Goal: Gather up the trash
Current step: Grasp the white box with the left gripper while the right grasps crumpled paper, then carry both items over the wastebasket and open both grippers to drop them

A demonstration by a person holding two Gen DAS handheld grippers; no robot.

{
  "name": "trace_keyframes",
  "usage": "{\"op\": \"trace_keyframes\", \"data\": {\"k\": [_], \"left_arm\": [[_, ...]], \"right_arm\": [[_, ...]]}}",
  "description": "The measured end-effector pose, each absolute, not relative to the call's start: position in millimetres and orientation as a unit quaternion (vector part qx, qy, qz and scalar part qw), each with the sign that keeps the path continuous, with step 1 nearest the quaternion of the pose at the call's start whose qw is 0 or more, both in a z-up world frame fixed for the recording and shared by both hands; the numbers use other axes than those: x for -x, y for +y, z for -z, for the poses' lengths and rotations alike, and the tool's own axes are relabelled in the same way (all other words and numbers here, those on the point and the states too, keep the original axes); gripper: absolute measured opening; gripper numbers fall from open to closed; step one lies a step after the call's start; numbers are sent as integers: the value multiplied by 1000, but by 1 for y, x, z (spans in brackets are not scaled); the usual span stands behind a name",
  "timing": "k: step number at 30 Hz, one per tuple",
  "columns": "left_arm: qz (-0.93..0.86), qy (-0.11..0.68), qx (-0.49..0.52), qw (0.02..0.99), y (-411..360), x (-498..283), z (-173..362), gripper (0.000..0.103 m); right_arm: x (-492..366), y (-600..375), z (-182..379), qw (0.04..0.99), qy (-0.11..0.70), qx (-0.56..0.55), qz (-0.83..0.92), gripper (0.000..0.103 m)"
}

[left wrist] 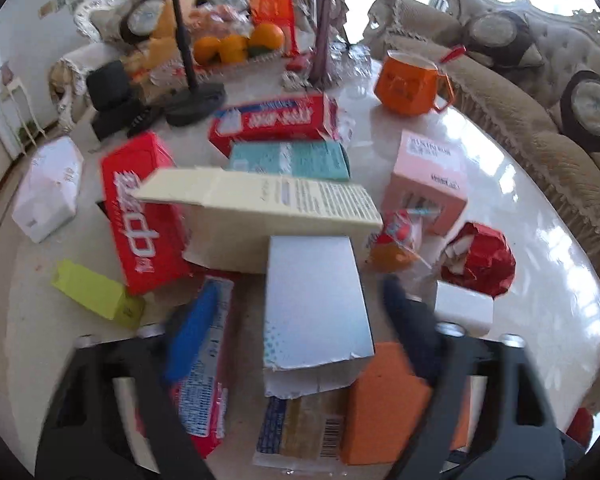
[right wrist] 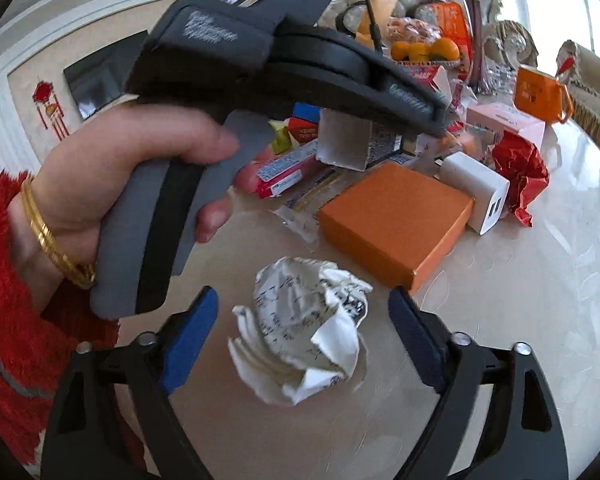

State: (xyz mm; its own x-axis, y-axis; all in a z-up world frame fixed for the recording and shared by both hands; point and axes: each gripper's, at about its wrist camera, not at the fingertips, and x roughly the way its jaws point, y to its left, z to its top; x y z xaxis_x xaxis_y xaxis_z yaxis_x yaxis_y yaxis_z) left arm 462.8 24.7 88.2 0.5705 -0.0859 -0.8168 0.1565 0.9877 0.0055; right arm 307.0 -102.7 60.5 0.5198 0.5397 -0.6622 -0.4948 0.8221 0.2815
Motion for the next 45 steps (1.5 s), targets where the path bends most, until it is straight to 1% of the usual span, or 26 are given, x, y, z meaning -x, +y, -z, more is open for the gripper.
{"op": "trace_keyframes", "data": {"k": [1, 2, 4, 8, 15, 20, 25, 26, 28, 31, 33, 36, 37, 40, 45], "left_arm": [[72, 469, -38, 879, 25, -464, -84, 41], [70, 472, -42, 878, 27, -465, -83, 41], [70, 468, -45, 880, 29, -462, -84, 41], [70, 462, -32, 883, 36, -452, -93, 41], [91, 420, -4, 903, 49, -400, -137, 41], [95, 383, -8, 919, 57, -322, -159, 41], [101, 357, -7, 929, 59, -222, -155, 41], [104, 354, -2, 929, 59, -192, -148, 41], [103, 355, 4, 929, 57, -156, -136, 41], [90, 370, 20, 924, 52, -101, -96, 41], [92, 390, 46, 915, 49, -79, -68, 41], [82, 439, 61, 893, 38, -62, -3, 41], [82, 449, 63, 888, 34, -62, 9, 41], [100, 492, 77, 861, 18, -62, 57, 41], [111, 532, 51, 838, -3, -68, 94, 41]], "right_arm": [[-309, -105, -60, 870, 392, -36, -297, 48], [-310, -108, -60, 864, 397, -53, -305, 45], [-311, -117, -59, 858, 401, -83, -311, 44], [-301, -133, -66, 861, 387, -109, -313, 44], [-261, -152, -108, 881, 338, -112, -313, 44], [-216, -166, -117, 883, 324, -111, -320, 44], [-165, -175, -98, 873, 343, -112, -329, 44], [-154, -175, -91, 870, 351, -108, -330, 44], [-133, -176, -77, 864, 367, -102, -329, 44], [-108, -178, -44, 850, 404, -108, -320, 44], [-101, -180, -23, 843, 428, -112, -305, 44], [-101, -181, 19, 829, 474, -117, -275, 44], [-103, -180, 34, 821, 490, -118, -267, 44], [-103, -175, 56, 808, 517, -115, -258, 44], [-101, -169, 72, 803, 532, -91, -253, 44]]}}
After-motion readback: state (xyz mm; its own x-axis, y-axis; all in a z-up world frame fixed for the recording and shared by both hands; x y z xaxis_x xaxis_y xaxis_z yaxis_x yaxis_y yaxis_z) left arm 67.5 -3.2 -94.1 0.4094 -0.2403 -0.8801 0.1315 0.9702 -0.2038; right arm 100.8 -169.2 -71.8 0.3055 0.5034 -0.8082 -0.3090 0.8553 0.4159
